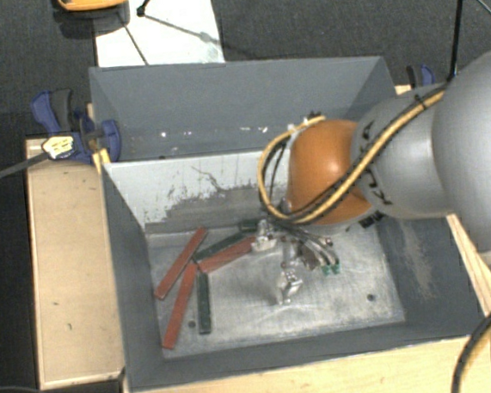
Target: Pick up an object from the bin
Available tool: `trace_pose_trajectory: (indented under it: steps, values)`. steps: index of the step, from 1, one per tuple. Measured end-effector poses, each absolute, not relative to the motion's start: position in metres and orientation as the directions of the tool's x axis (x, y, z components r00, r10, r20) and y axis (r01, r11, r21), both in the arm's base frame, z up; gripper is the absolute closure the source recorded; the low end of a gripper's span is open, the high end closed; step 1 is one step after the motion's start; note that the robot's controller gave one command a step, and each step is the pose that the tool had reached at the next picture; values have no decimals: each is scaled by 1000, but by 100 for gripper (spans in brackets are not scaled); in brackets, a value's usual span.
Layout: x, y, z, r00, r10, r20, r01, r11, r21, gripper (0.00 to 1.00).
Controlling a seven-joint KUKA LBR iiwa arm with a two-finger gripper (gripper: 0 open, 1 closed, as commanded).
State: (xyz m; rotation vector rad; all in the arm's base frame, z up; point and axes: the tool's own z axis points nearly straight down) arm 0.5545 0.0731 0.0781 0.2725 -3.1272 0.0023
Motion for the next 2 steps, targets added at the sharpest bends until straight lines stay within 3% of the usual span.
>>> trace_pose_trajectory:
  steps: [1, 2]
  values:
    - [550, 80, 79, -985, -175, 2, -175, 985, 0, 0]
    - [557, 96, 82, -1000, 3, 14, 3, 1000, -2, 0]
